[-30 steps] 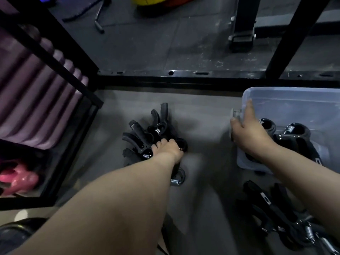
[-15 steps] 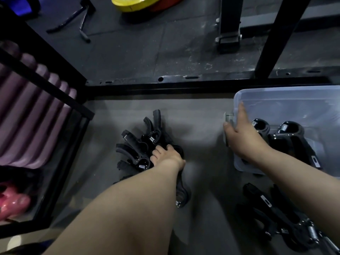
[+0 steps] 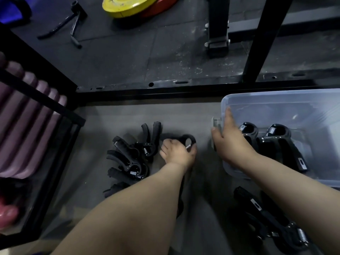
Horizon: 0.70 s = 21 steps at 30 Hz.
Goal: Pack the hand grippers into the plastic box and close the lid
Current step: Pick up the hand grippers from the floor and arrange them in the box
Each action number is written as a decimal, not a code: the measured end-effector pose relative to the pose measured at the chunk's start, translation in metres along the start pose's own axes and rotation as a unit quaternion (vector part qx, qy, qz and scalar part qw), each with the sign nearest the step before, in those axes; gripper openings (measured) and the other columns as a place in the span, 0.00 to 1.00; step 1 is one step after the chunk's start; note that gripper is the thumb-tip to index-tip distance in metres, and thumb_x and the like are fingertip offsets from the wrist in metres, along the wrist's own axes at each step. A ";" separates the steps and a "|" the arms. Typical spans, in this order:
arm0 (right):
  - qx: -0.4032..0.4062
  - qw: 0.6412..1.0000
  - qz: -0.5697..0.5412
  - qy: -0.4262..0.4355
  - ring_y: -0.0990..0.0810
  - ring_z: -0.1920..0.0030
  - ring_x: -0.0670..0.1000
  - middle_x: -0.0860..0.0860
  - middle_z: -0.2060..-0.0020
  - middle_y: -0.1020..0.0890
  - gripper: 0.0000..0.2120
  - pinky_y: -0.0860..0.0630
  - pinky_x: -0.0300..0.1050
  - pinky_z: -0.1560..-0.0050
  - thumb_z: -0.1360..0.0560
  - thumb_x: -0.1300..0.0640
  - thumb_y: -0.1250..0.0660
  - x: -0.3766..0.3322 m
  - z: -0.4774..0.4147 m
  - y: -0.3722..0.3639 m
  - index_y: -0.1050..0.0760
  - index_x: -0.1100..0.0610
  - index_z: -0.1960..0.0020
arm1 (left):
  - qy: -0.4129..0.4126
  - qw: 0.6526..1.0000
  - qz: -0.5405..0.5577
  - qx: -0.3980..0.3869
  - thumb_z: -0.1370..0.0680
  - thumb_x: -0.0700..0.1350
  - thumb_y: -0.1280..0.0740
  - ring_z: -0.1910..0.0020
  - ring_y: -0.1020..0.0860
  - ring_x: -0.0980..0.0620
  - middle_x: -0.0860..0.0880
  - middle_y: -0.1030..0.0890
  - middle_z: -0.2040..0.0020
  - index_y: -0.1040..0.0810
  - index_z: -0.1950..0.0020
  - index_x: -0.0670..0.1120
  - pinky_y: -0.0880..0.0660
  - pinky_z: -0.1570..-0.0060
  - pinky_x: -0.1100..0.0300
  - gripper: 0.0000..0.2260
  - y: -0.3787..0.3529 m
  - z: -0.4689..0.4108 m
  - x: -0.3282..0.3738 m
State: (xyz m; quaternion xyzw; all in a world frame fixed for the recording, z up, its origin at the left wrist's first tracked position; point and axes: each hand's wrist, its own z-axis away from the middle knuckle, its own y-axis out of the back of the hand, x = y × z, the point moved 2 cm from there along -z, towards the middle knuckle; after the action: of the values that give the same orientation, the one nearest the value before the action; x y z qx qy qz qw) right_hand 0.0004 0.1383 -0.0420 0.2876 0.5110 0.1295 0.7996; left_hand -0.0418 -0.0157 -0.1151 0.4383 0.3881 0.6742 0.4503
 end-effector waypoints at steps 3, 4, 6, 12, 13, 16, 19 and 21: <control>0.000 1.000 -0.006 -0.001 0.34 0.28 0.60 0.58 0.25 0.38 0.36 0.33 0.54 0.34 0.19 0.48 0.44 0.000 0.000 0.000 0.64 0.47 0.21 | 0.074 0.975 0.208 0.007 0.31 0.69 0.38 0.37 0.27 0.40 0.43 0.24 0.40 0.21 0.46 0.46 0.34 0.32 0.48 0.28 0.024 -0.003 0.023; -0.001 1.000 -0.010 -0.002 0.33 0.29 0.60 0.58 0.25 0.37 0.36 0.33 0.54 0.34 0.20 0.48 0.44 0.000 0.000 0.000 0.64 0.46 0.21 | 0.112 0.951 0.289 0.000 0.32 0.69 0.39 0.41 0.23 0.41 0.44 0.20 0.43 0.20 0.48 0.47 0.29 0.36 0.48 0.28 0.033 -0.004 0.031; -0.003 1.000 -0.012 -0.004 0.33 0.29 0.61 0.58 0.25 0.36 0.36 0.32 0.56 0.34 0.20 0.47 0.44 0.000 0.001 0.001 0.64 0.46 0.21 | 0.195 0.856 0.479 -0.015 0.31 0.67 0.38 0.55 0.19 0.42 0.44 0.16 0.55 0.22 0.52 0.45 0.24 0.47 0.49 0.26 0.052 -0.003 0.046; -0.012 1.000 -0.011 -0.004 0.30 0.31 0.61 0.58 0.26 0.35 0.36 0.31 0.58 0.34 0.20 0.47 0.44 0.001 0.001 0.002 0.65 0.45 0.22 | 0.228 0.658 0.717 -0.032 0.24 0.65 0.41 0.58 0.24 0.50 0.50 0.23 0.60 0.23 0.47 0.48 0.32 0.47 0.50 0.23 0.096 0.001 0.059; -0.012 1.000 -0.012 -0.005 0.30 0.31 0.61 0.58 0.26 0.35 0.36 0.31 0.58 0.34 0.20 0.47 0.44 0.002 0.001 0.001 0.65 0.45 0.22 | 0.220 0.635 0.741 -0.020 0.25 0.66 0.41 0.61 0.23 0.50 0.50 0.23 0.62 0.22 0.49 0.47 0.28 0.49 0.53 0.23 0.101 0.001 0.059; -0.018 0.999 -0.037 -0.006 0.31 0.30 0.61 0.56 0.24 0.37 0.36 0.32 0.56 0.32 0.20 0.46 0.45 0.004 -0.001 0.001 0.65 0.44 0.22 | 0.187 0.594 0.782 0.000 0.26 0.69 0.40 0.58 0.17 0.47 0.47 0.18 0.57 0.20 0.46 0.47 0.20 0.49 0.52 0.26 0.114 -0.001 0.054; -0.039 0.997 -0.061 -0.011 0.31 0.29 0.61 0.56 0.24 0.39 0.36 0.34 0.51 0.32 0.20 0.44 0.45 0.005 -0.001 0.004 0.65 0.42 0.22 | 0.145 0.570 0.809 -0.020 0.26 0.69 0.37 0.50 0.16 0.43 0.42 0.16 0.47 0.20 0.44 0.48 0.20 0.47 0.42 0.26 0.125 0.001 0.053; -0.055 0.996 -0.072 -0.011 0.30 0.30 0.60 0.56 0.24 0.37 0.36 0.34 0.49 0.34 0.19 0.44 0.45 0.006 0.000 0.008 0.65 0.42 0.22 | 0.122 0.557 0.820 -0.040 0.25 0.67 0.37 0.50 0.16 0.42 0.41 0.16 0.47 0.21 0.40 0.47 0.20 0.49 0.39 0.27 0.131 0.006 0.054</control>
State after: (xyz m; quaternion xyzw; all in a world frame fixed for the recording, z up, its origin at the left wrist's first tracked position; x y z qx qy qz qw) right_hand 0.0037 0.1474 -0.0419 0.2067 0.5138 0.0965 0.8270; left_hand -0.0825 -0.0019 0.0206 0.4621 -0.1149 0.8141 -0.3323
